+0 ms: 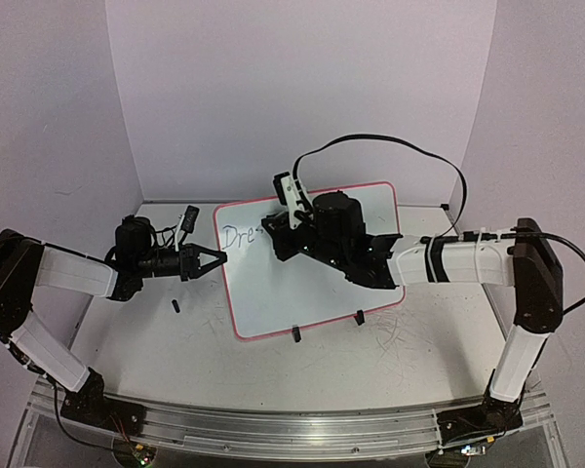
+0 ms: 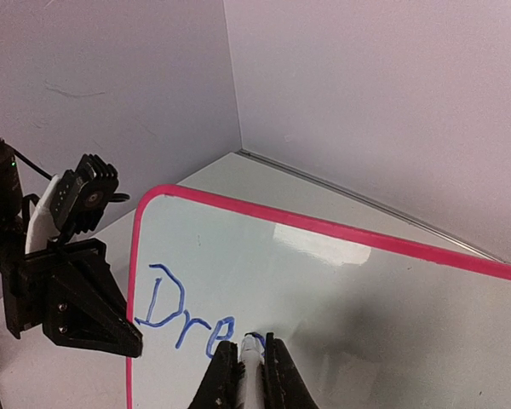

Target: Write a sentence on the whiteboard

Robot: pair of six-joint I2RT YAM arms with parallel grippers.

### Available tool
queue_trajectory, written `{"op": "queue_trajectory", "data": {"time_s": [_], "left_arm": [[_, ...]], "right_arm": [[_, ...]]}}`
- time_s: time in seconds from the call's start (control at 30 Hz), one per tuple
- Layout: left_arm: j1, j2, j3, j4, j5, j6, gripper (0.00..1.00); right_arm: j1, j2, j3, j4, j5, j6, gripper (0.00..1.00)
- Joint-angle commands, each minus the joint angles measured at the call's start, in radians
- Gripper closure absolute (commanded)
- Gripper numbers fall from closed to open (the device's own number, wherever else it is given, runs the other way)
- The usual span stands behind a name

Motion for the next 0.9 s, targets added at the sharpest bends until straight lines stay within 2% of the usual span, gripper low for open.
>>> {"op": "queue_trajectory", "data": {"time_s": [0.0, 0.37, 0.87], "left_arm": [[-0.008, -0.017, 0.035, 0.002, -0.012, 0.07, 1.0], [-0.008, -0.018, 0.035, 0.001, -0.012, 0.068, 1.0], [-0.007, -0.021, 0.033, 0.0, -0.013, 0.069, 1.0]], "right_arm": [[0.009, 0.009, 0.006, 0.008, 0.002, 0.006, 1.0], [0.01, -0.024, -0.065, 0.004, 0.027, 0.027, 1.0], [-0.012, -0.027, 0.006, 0.008, 0.092, -0.001, 1.0]]}}
